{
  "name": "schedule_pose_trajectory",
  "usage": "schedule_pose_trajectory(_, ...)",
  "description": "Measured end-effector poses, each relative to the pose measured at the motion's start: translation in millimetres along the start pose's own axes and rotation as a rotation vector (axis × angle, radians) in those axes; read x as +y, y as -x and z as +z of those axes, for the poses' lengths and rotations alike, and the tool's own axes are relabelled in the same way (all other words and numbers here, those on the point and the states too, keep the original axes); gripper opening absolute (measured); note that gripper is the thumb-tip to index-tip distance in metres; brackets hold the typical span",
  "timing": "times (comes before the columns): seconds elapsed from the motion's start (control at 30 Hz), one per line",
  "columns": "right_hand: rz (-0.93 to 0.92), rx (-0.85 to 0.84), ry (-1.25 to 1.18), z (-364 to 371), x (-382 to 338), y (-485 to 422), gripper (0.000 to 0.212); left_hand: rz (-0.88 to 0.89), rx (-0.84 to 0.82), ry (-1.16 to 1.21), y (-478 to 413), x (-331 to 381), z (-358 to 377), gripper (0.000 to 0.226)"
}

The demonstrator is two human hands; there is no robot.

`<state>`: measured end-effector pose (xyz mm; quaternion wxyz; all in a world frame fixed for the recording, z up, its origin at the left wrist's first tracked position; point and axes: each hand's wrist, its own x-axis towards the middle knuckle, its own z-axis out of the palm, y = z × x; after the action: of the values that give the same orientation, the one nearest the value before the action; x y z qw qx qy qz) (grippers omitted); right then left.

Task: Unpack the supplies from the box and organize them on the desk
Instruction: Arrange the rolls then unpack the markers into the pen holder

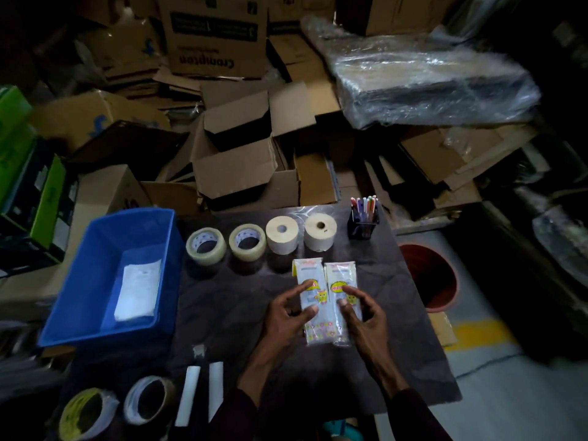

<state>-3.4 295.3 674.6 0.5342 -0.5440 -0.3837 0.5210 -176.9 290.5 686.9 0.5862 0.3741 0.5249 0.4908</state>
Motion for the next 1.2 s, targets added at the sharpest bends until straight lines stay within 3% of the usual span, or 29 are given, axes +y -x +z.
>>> schedule_pose_trajectory(0.47, 0.011, 0.042, 0.045, -62.7, 9.4, -64.5, 0.015, -0.01, 0.019, -0.023, -54.6, -20.8, 69.8, 0.059)
schedule_pose_trajectory(0.87, 0.051, 0.077, 0.106, -220.5, 11.3, -206.0, 0.014, -0.082, 0.054, -0.077, -169.9, -60.5, 251.3, 0.057)
schedule_pose_trajectory(1.07, 0.097, 0.207, 0.195, -297.8, 51.8, -282.1, 0.025, -0.141, 0.009, -0.128, -240.0, -103.6, 334.9, 0.06)
schedule_pose_trajectory(1.2, 0.151, 0.22, 0.254, -328.3, 95.6, -318.3, 0.028, -0.208, 0.104, -0.199, -270.1, -143.7, 371.7, 0.058)
